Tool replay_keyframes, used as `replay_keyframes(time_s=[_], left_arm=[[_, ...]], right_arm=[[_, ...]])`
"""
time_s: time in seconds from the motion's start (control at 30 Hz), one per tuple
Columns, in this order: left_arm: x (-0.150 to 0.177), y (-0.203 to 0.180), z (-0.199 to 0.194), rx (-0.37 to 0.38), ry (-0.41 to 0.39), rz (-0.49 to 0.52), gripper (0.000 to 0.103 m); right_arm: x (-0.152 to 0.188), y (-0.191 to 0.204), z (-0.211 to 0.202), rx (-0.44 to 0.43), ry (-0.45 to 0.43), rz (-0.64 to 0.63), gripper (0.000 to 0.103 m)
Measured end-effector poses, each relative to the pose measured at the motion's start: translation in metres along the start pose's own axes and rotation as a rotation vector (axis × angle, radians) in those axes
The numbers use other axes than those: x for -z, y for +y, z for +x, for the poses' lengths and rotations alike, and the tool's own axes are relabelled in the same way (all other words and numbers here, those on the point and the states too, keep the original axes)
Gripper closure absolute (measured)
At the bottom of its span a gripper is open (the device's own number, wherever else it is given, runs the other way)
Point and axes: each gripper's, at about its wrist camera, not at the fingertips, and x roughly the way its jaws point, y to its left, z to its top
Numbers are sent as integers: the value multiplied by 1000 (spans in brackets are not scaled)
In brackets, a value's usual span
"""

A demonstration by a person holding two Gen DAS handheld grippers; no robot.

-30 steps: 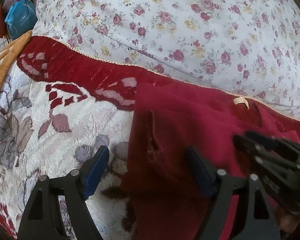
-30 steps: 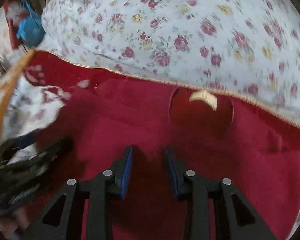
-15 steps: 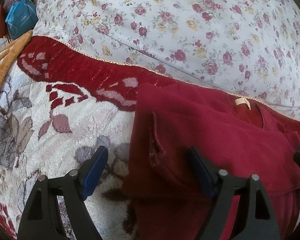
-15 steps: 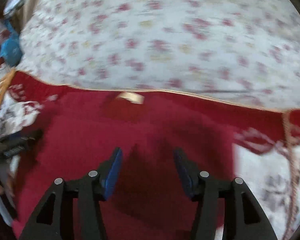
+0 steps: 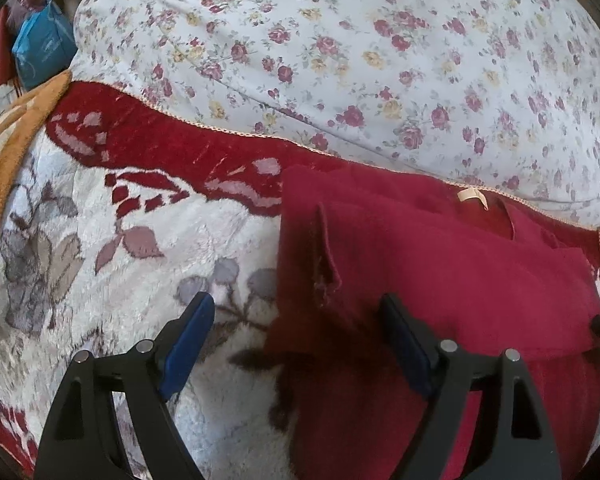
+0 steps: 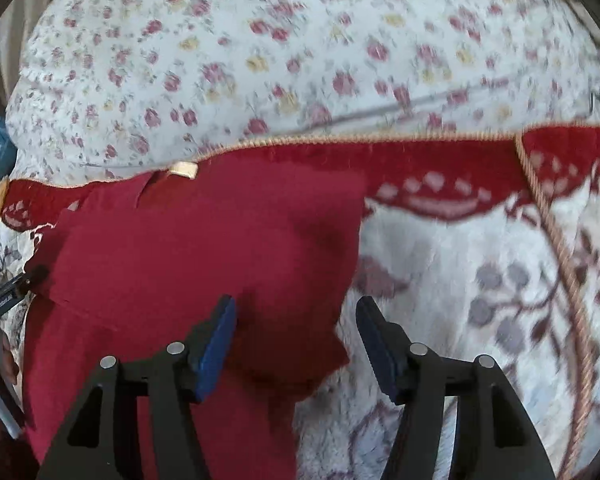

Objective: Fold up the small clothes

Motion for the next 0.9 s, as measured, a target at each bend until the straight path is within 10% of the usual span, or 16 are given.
replay_keyframes(time_s=[0.1,0.23,0.33,0.9], left_arm=[[1,3,-3,12,-3,-12,20],[2,3,-1,11,5,-15,20],[2,2,0,6,2,-4,20],[8,-1,-15,4,8,12,20]], right_arm=[[3,-11,8,-52,-1,84,27],[4,-8,4,-68,-20,45,77],[5,-6,0,9,-44,1,83],[8,24,-33,-41,-92,-35,51]])
